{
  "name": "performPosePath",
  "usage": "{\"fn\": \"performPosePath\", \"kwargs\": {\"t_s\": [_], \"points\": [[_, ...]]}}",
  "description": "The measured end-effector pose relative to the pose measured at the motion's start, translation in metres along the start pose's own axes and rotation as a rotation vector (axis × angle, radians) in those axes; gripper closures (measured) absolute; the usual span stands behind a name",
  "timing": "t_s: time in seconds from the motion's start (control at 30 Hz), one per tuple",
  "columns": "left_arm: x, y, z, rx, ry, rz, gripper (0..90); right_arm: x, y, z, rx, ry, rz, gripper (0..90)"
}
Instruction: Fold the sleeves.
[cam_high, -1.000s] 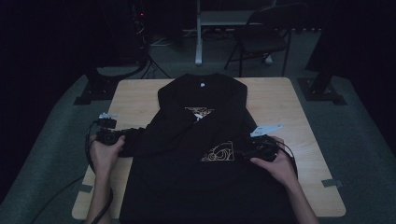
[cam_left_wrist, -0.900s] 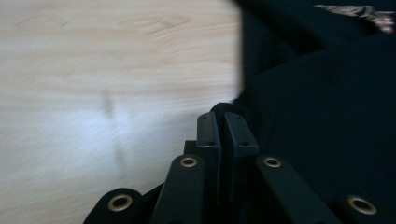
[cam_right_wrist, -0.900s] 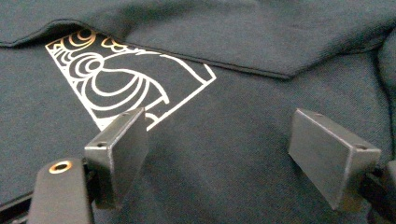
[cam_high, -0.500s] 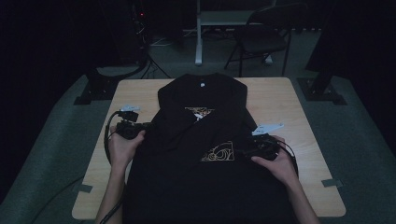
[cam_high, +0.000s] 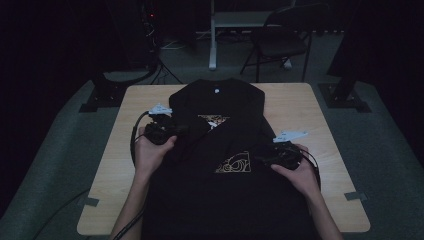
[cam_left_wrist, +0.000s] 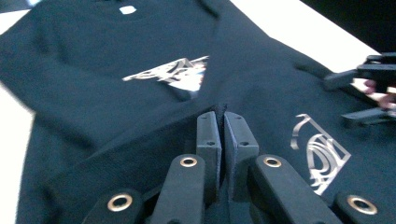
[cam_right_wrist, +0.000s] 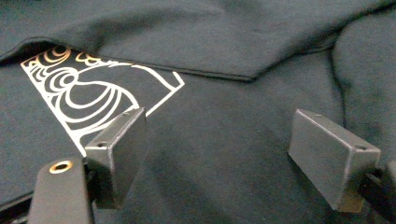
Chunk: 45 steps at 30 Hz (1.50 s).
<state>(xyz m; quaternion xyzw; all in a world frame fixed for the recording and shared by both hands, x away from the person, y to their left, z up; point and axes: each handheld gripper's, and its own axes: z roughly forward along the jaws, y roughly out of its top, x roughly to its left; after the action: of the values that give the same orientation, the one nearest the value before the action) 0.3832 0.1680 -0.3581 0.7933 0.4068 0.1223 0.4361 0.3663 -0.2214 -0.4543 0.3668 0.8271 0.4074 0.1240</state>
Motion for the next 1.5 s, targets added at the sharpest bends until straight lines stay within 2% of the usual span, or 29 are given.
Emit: {"fn": "performPosePath", "kwargs": {"t_s": [0.13, 0.2, 0.23, 0.27, 0.33, 0.4, 0.43, 0.53, 0.57, 0.67, 0.8, 0.93, 1.0, 1.03, 1.13, 1.17, 1.2, 1.33, 1.5], "points": [[-0.015, 0.005, 0.007, 0.008, -0.025, 0.032, 86.6, -0.002, 0.0, -0.001, -0.007, -0.007, 0.01, 19.7], [-0.031, 0.011, 0.017, 0.014, -0.066, 0.058, 86.5, -0.003, 0.0, -0.002, -0.011, -0.015, 0.023, 19.7], [-0.031, 0.011, 0.017, 0.014, -0.066, 0.058, 86.5, -0.004, 0.0, -0.002, -0.013, -0.018, 0.025, 19.7], [-0.04, 0.015, 0.024, 0.024, -0.091, 0.08, 86.5, -0.004, -0.001, -0.002, -0.015, -0.02, 0.027, 19.7], [-0.05, 0.019, 0.03, 0.028, -0.119, 0.091, 86.5, -0.005, -0.001, -0.003, -0.015, -0.024, 0.03, 19.7], [-0.055, 0.022, 0.033, 0.029, -0.131, 0.101, 86.5, -0.005, -0.001, -0.003, -0.015, -0.027, 0.031, 19.7], [-0.066, 0.026, 0.037, 0.029, -0.148, 0.119, 86.5, -0.005, -0.001, -0.004, -0.014, -0.038, 0.032, 19.7], [-0.081, 0.03, 0.044, 0.041, -0.162, 0.158, 86.5, -0.004, -0.001, -0.004, -0.009, -0.077, 0.02, 19.7], [-0.081, 0.03, 0.044, 0.041, -0.162, 0.158, 86.5, -0.004, -0.001, -0.005, -0.012, -0.077, 0.023, 19.7], [-0.098, 0.033, 0.053, 0.059, -0.181, 0.195, 86.5, -0.006, -0.002, -0.007, -0.02, -0.085, 0.028, 19.8], [-0.115, 0.032, 0.059, 0.071, -0.208, 0.22, 86.5, -0.009, -0.003, -0.009, -0.036, -0.112, 0.052, 19.8], [-0.131, 0.03, 0.068, 0.092, -0.224, 0.249, 86.4, -0.016, -0.004, -0.015, -0.065, -0.153, 0.105, 19.8], [-0.135, 0.029, 0.07, 0.094, -0.234, 0.25, 86.4, -0.018, -0.005, -0.016, -0.076, -0.159, 0.119, 19.8], [-0.142, 0.028, 0.074, 0.099, -0.262, 0.252, 86.4, -0.021, -0.006, -0.019, -0.09, -0.176, 0.144, 19.8], [-0.154, 0.028, 0.079, 0.104, -0.314, 0.255, 86.3, -0.024, -0.007, -0.022, -0.114, -0.197, 0.17, 19.8], [-0.154, 0.028, 0.079, 0.104, -0.314, 0.255, 86.3, -0.024, -0.007, -0.022, -0.114, -0.197, 0.17, 19.8], [-0.163, 0.028, 0.082, 0.106, -0.351, 0.259, 86.3, -0.025, -0.007, -0.025, -0.129, -0.211, 0.182, 19.8], [-0.179, 0.029, 0.089, 0.121, -0.375, 0.285, 86.3, -0.027, -0.008, -0.028, -0.149, -0.228, 0.206, 19.8], [-0.19, 0.027, 0.093, 0.141, -0.401, 0.3, 86.3, -0.028, -0.009, -0.03, -0.159, -0.235, 0.216, 19.8]]}}
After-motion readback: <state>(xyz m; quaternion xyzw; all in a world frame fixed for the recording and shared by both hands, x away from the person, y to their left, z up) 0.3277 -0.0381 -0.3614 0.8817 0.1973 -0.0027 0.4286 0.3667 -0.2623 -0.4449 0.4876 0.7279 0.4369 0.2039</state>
